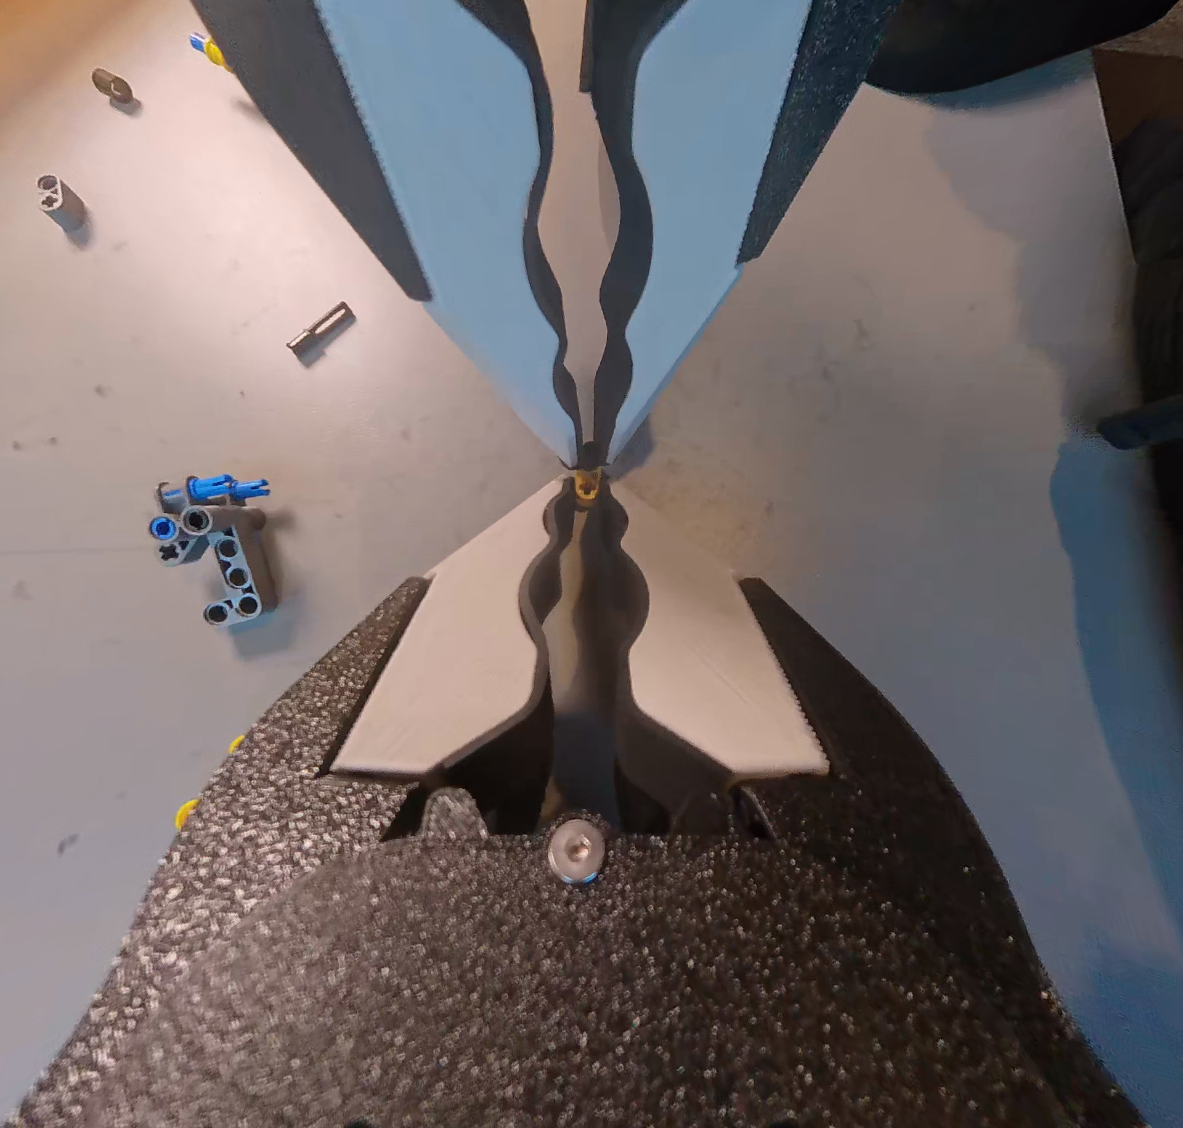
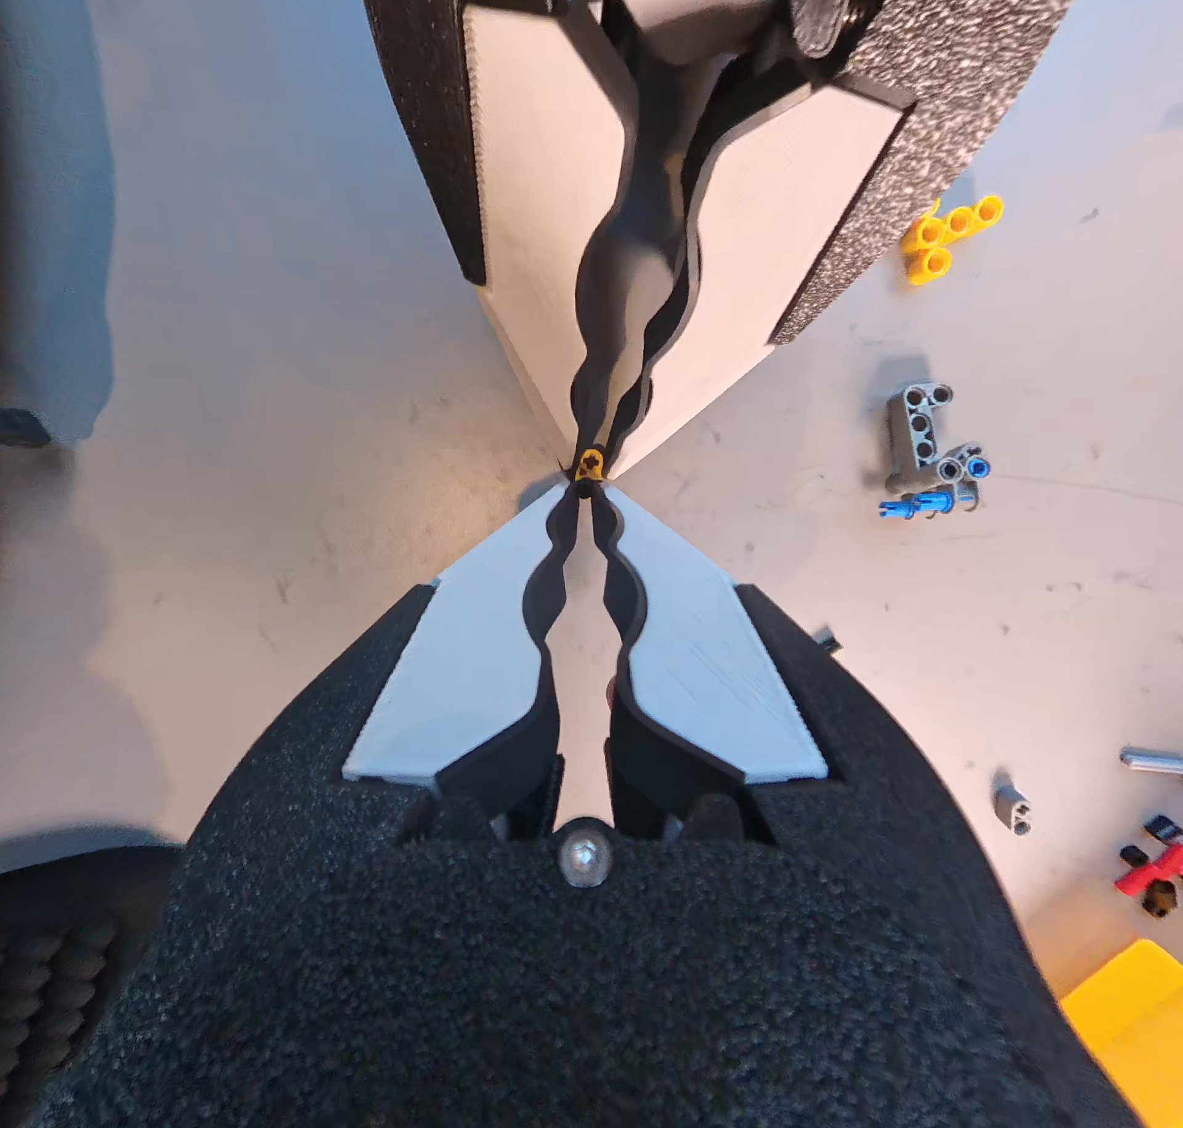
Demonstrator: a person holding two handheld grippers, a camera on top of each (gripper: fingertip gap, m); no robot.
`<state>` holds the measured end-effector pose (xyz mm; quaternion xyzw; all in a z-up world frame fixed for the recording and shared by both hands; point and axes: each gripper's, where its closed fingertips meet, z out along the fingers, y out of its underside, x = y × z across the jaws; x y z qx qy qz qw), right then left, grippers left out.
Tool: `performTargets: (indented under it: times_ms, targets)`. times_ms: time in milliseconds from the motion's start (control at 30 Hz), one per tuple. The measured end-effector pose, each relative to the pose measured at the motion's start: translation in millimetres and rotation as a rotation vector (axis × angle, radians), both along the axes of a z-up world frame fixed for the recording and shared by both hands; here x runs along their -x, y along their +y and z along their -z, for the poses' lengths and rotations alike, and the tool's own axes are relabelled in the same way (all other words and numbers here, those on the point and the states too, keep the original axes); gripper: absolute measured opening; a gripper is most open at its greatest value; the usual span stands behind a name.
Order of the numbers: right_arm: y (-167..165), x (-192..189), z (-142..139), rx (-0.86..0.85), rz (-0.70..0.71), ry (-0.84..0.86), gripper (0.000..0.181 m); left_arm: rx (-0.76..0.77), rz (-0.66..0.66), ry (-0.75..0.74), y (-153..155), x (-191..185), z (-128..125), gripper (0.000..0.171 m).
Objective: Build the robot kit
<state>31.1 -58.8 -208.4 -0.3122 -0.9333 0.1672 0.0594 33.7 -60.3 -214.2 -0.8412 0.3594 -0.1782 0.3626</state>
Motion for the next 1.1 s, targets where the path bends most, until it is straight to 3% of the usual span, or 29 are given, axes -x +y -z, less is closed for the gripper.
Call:
performTargets:
  times_ms: [200,367,467,667,900,1033,1100]
  targets:
    - [0,0,1,-0.004,0.035,-0.01,0.004,0.001,-0.008,0.0,0,0,0,0.006]
    - [1,0,-4,0.072,0.11,0.078,0.011,-0.006,-0.009,0.007,0,0,0,0.006]
    - [0,1,-10,0.12,0.149,0.104,0.003,-0.001,-0.008,0.002,0,0,0,0.006]
    - [0,0,-7,0.099,0.144,0.101,0.002,0.002,-0.007,-0.001,0,0,0,0.006]
    - [0,0,-4,-0.063,0.033,0.016,0.001,0.006,-0.006,-0.007,0,0,0,0.006]
    - [-1,0,-5,-0.012,0.049,0.124,0.002,0.011,-0.007,-0.011,0,0,0,0.006]
    - [4,-1,-7,0.112,0.159,0.18,0.004,0.018,-0.009,-0.018,0,0,0,0.006]
